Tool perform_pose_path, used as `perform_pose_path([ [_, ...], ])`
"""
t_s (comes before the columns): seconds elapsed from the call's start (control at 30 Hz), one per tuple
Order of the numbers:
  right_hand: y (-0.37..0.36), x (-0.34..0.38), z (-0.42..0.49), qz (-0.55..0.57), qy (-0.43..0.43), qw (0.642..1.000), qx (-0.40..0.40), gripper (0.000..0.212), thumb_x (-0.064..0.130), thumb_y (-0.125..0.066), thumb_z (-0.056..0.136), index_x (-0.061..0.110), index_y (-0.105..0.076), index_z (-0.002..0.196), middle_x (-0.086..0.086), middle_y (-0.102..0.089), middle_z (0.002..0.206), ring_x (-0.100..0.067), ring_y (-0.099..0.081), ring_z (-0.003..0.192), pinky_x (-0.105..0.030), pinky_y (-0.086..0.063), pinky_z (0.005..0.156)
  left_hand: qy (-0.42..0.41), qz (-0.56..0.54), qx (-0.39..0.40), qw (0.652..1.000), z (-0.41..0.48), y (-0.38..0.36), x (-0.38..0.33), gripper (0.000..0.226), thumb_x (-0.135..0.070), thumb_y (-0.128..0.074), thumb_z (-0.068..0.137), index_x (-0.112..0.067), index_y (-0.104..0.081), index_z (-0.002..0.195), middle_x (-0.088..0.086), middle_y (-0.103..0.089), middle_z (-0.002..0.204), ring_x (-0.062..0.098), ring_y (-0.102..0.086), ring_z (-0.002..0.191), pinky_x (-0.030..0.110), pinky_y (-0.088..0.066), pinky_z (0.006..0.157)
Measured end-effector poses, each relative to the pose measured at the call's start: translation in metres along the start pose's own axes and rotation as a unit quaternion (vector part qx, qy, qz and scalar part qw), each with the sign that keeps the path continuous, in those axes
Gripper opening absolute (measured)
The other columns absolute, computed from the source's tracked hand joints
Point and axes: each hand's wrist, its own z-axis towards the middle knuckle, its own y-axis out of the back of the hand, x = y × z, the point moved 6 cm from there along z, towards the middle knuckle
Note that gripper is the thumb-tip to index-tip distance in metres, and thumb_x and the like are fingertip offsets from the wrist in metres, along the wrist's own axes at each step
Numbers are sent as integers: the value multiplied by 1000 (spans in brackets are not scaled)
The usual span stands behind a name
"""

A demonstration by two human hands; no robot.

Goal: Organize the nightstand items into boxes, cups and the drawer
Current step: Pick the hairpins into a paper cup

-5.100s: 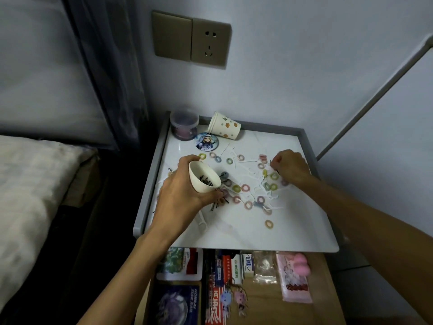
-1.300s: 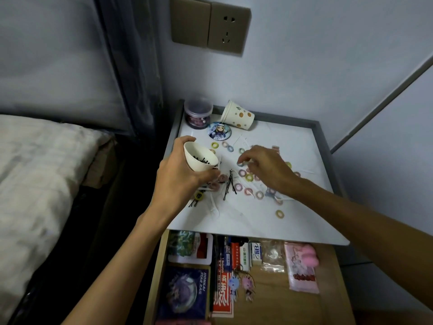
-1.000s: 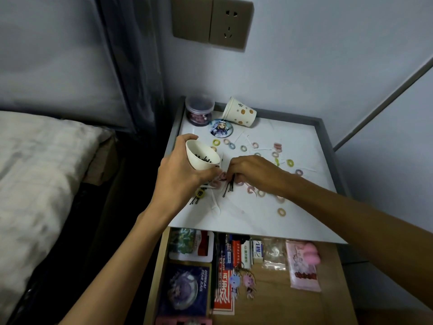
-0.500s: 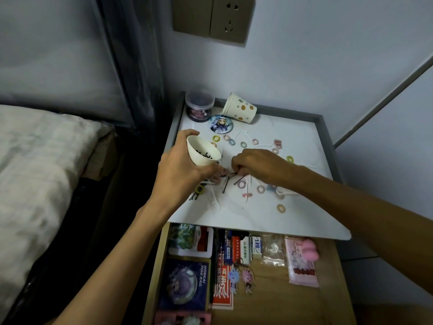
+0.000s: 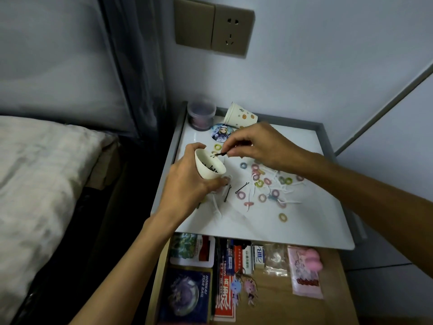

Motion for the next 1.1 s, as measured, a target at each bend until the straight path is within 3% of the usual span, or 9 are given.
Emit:
perform_pose_path([
  [0.17, -22, 30, 6, -76, 67, 992, 78, 19, 13, -74, 86, 18, -76, 104, 9, -71, 97, 3, -63, 83, -8, -44, 75, 2, -16, 18, 1000, -1, -4, 1, 72, -36, -91, 64, -34, -50, 123, -11, -68, 97, 6, -65, 84, 36, -57, 71],
  [0.33, 4, -4, -2, 80, -24, 994, -74, 14, 7, -68, 90, 11, -74, 102, 0, -73, 95, -3, -68, 82, -13, -52, 74, 5, -31, 6, 999, -1, 2, -1, 78, -33, -92, 62, -30, -48, 127, -10, -64, 101, 5, -63, 85, 16, -52, 59],
  [0.4, -5, -32, -7, -5, -55, 997, -53, 13, 8, -68, 90, 13, -74, 100, 3, -72, 93, 3, -66, 78, -14, -52, 71, 6, -41, -4, 999, 0, 7, -1, 81, -32, -92, 60, -29, -48, 128, -11, -63, 101, 4, -62, 87, 15, -51, 62],
  [0.47, -29, -58, -14, -120, -61, 990, 47, 12, 11, -70, 89, 16, -74, 100, 6, -70, 92, 7, -63, 75, -14, -50, 70, 10, -53, -14, 998, 1, 11, 0, 80, -29, -92, 62, -30, -48, 128, -12, -63, 100, 5, -63, 88, 19, -54, 67],
  [0.53, -49, -78, -20, -187, -54, 976, 102, 12, 15, -71, 88, 18, -74, 99, 5, -70, 94, 0, -63, 80, -24, -53, 78, 18, -73, -25, 997, 3, 15, 2, 77, -25, -93, 63, -30, -49, 127, -10, -64, 100, 7, -65, 88, 19, -54, 66],
  [0.7, -68, -89, -23, -235, -27, 967, 91, 5, 12, -66, 89, 16, -69, 88, 4, -63, 89, -12, -60, 82, -26, -47, 71, 15, -87, -52, 995, 6, 27, 4, 74, -27, -92, 64, -27, -51, 126, -8, -64, 103, 6, -63, 89, 10, -49, 62],
  [0.77, -72, -89, -25, -256, -7, 963, 87, 6, 12, -64, 90, 17, -65, 86, 3, -59, 87, -14, -58, 83, -29, -46, 70, 14, -80, -55, 995, 6, 29, 5, 74, -30, -92, 64, -29, -50, 125, -9, -63, 104, 5, -63, 89, 12, -51, 63],
  [0.9, -79, -72, -24, -302, 112, 944, 71, 13, 6, -68, 85, 17, -62, 81, 4, -59, 80, -14, -54, 78, -30, -46, 63, 16, -87, -58, 994, 7, 28, 4, 73, -28, -91, 65, -28, -50, 125, -10, -63, 102, 4, -62, 88, 10, -49, 62],
  [1.1, -94, -48, -23, -276, 192, 938, 86, 8, 12, -68, 85, 19, -67, 85, 6, -66, 85, -14, -58, 80, -20, -34, 63, 11, -82, -61, 995, 7, 28, 6, 74, -29, -91, 65, -25, -50, 127, -7, -64, 102, 6, -63, 90, 11, -50, 64],
])
